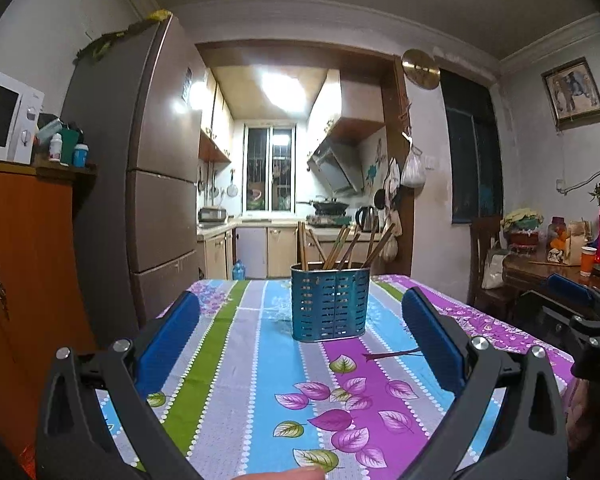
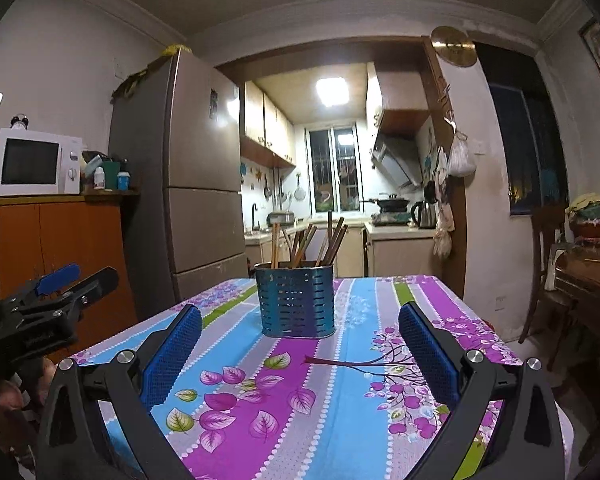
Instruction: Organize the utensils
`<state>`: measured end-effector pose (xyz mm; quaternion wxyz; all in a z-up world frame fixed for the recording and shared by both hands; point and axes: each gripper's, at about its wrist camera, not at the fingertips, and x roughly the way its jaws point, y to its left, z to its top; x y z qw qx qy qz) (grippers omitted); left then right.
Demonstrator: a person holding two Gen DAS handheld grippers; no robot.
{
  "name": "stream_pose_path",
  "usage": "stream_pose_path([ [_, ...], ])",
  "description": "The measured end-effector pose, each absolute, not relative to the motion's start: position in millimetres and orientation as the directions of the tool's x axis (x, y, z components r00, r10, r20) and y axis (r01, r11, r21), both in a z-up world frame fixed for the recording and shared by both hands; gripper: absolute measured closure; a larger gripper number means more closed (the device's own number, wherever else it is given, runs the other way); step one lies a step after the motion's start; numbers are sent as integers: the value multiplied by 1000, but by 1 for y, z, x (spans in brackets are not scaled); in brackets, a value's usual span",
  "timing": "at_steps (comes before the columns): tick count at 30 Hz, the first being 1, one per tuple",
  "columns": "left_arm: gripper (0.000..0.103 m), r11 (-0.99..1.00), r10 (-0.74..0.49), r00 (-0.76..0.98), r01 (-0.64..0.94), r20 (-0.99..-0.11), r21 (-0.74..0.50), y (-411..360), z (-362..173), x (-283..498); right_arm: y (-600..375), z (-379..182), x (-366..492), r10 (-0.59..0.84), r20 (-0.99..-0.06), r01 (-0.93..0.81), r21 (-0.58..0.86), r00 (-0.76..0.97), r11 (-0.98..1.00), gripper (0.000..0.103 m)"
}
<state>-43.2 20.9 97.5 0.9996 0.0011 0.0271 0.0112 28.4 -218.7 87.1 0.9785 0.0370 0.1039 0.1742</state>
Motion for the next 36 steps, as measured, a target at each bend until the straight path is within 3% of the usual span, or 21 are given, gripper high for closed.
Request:
stream_pose_path([
  [12, 5, 1000, 20, 999, -20, -36, 13, 10, 91, -78, -225, 85, -26, 341, -150, -331, 93, 928, 939, 5],
  [36, 5, 998, 52, 994, -49, -97, 31, -1, 70, -82, -224, 68, -48, 344, -188, -331, 101, 920, 938, 5],
])
